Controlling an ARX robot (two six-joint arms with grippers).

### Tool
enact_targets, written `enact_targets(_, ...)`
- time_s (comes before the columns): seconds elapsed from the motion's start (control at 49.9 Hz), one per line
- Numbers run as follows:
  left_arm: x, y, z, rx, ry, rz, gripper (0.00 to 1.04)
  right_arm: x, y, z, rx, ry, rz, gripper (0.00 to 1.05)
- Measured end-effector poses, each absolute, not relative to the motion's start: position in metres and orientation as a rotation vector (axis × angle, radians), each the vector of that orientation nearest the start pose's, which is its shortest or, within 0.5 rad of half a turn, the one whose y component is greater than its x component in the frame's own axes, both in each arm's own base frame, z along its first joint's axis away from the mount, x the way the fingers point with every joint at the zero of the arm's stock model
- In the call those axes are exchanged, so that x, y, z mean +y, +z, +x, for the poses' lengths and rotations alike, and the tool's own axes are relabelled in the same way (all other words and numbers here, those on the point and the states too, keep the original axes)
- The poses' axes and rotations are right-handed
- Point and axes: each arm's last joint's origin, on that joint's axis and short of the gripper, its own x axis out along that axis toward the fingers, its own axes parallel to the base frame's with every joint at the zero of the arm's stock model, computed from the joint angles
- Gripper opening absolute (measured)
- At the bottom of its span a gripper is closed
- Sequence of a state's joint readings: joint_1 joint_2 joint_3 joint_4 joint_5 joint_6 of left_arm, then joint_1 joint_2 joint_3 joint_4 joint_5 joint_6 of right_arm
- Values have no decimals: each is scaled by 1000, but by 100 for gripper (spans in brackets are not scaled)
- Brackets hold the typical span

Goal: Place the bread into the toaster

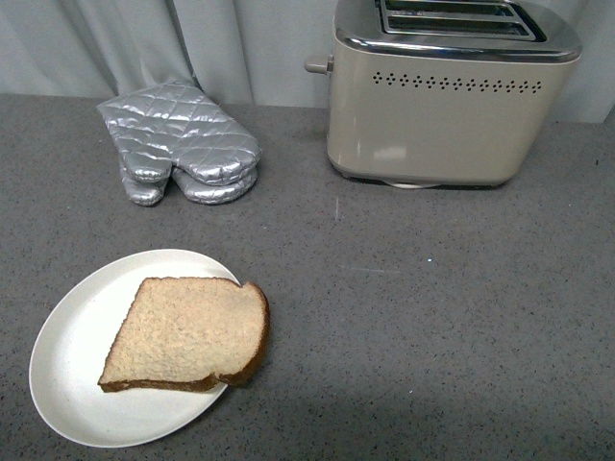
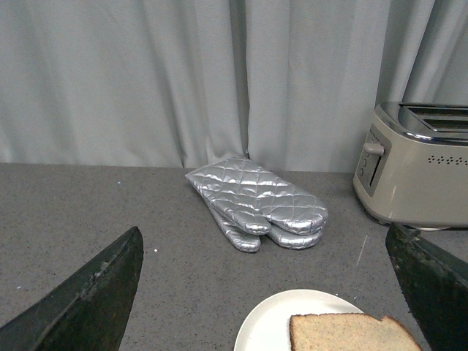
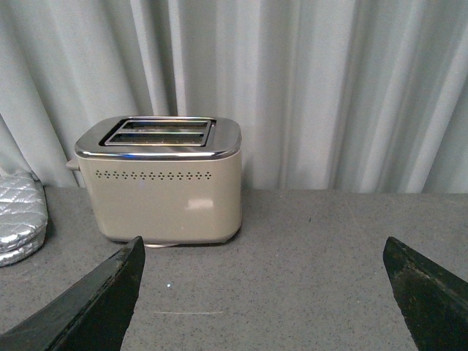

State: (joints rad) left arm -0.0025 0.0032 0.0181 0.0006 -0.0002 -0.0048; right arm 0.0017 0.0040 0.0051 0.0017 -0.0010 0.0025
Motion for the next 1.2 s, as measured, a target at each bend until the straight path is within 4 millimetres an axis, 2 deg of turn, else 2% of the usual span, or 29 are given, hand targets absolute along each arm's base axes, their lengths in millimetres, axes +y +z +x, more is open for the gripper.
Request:
enact_targets(0.922, 0, 169, 97, -15, -2, -5, 98, 0, 165, 98, -3, 3, 2, 95)
enact_targets(0.943, 0, 170, 97, -14, 5, -5, 98, 0, 165, 98, -3, 3, 2, 95)
enact_targets(1.043, -1, 164, 104, 182, 274, -141, 98, 0, 165, 98, -3, 0, 2, 95)
enact_targets(1.103, -1, 161, 111, 214, 333, -181, 98, 0, 165, 98, -3, 1, 2, 95)
enact_targets(1.203, 0, 164, 129, 247, 332, -233, 98, 0, 165, 98, -2, 2, 2, 95)
